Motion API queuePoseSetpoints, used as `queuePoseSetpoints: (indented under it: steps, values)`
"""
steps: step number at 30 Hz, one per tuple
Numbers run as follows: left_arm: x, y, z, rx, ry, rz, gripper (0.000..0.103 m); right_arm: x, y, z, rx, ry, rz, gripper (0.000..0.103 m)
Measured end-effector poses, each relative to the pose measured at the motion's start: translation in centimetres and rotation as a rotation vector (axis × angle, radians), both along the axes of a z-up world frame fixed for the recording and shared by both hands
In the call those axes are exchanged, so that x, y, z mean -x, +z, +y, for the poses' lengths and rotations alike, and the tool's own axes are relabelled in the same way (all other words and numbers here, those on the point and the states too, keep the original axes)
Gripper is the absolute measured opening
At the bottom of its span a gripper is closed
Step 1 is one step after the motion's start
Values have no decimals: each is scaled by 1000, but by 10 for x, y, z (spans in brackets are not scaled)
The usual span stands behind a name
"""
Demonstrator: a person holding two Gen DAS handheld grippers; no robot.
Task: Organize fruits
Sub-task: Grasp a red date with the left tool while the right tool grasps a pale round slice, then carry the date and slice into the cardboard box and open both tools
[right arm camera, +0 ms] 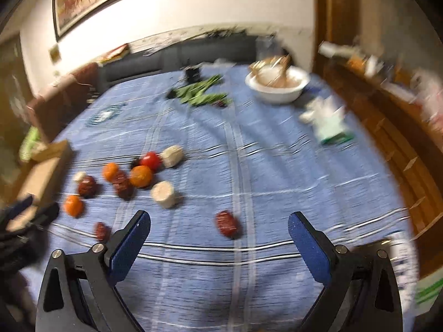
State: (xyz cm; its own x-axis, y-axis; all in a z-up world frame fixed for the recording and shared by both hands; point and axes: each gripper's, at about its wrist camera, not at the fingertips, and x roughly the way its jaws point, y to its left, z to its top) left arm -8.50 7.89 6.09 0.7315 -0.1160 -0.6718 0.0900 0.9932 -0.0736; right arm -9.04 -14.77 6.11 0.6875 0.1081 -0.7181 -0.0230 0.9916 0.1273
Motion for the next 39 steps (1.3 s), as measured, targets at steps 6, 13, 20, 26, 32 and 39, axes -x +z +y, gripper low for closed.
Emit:
queuePoseSetpoints:
  steps: [6,13,20,26,32,39]
  values:
    - [-5,-9,-20,39,-153,45,73,-18,-13,2,-83,68,69,66]
    - [-15,-24,-39,66,-261,117,55,-45,-17,14,-98,131,108,65]
    - [-27,-39,-45,93,-290,196,42,-74,-26,38,-55,200,128,65]
    - [-32,-48,-45,113,-292,236,19,-83,-39,49,-27,219,152,65]
    - [-30,-46,-42,114,-276,228,19,-82,-48,57,-18,240,165,35]
    - [-19,-30,-27,120,-244,176,19,-66,-29,64,-27,251,110,33]
